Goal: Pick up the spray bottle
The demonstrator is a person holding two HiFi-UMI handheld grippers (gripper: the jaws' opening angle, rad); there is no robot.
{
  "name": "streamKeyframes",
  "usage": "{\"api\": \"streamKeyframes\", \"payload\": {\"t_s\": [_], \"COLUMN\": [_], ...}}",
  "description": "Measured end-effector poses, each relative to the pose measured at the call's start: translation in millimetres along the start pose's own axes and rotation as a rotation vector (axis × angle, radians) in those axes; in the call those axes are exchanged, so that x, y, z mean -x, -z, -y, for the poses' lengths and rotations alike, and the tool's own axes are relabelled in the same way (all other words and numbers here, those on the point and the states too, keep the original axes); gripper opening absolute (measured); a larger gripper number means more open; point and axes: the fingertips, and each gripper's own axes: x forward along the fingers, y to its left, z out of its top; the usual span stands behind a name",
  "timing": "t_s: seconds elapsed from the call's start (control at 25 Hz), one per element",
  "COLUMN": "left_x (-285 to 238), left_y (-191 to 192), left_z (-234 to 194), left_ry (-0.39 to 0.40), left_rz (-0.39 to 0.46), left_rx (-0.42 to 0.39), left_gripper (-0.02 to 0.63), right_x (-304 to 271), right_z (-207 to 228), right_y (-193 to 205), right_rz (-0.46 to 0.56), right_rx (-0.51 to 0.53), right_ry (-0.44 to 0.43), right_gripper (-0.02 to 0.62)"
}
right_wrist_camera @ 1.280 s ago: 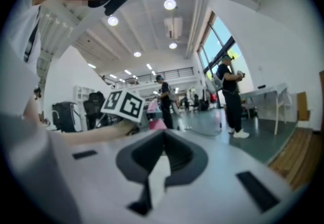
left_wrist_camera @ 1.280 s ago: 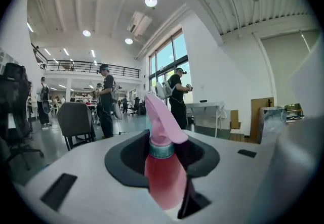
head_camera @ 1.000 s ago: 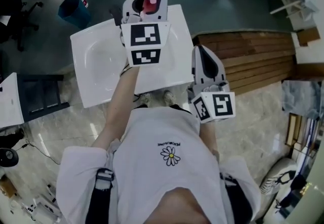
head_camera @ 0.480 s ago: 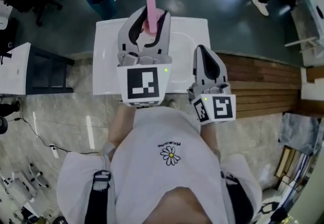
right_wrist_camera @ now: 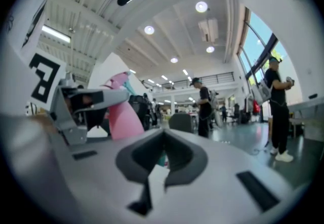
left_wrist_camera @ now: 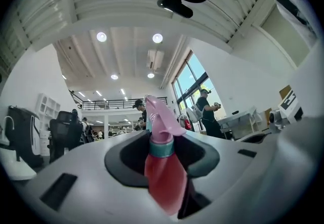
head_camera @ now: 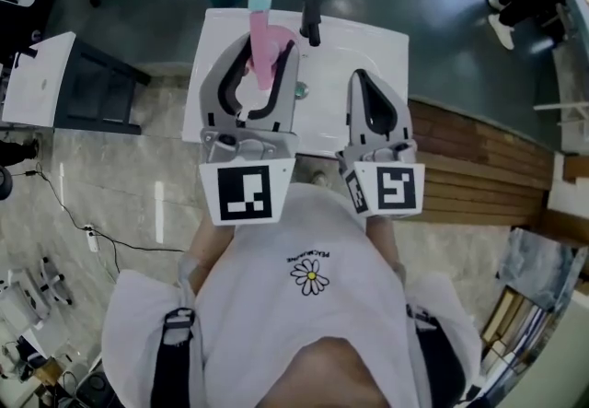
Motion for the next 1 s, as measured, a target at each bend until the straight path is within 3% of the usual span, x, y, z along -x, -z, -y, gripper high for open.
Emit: {"api": "streamKeyframes", "payload": {"t_s": [0.16, 0.36, 1.0], "left_x": [13.3, 16.9, 9.2], "left_y": [3.8, 7.4, 10.3], "left_z": [-10.7, -14.7, -3.8], "left_ry": [-0.039, -0.055, -0.021], "left_rz": [0.009, 0.017, 0.024], "left_rx": [0.055, 0.049, 0.082], "left_gripper": [0.161, 0.161, 0.161], "right_x": [-1.9, -1.4, 11.0], "right_z": [-11.5, -14.9, 0.0], "right_y": [-1.5, 0.3, 2.9], "right_rz": [-0.003, -0.008, -0.010], "right_rx": [0.004, 0.028, 0.018], "right_ry": [-0.023, -0.024, 0.025], "right_gripper": [0.029, 0.029, 0.029]}}
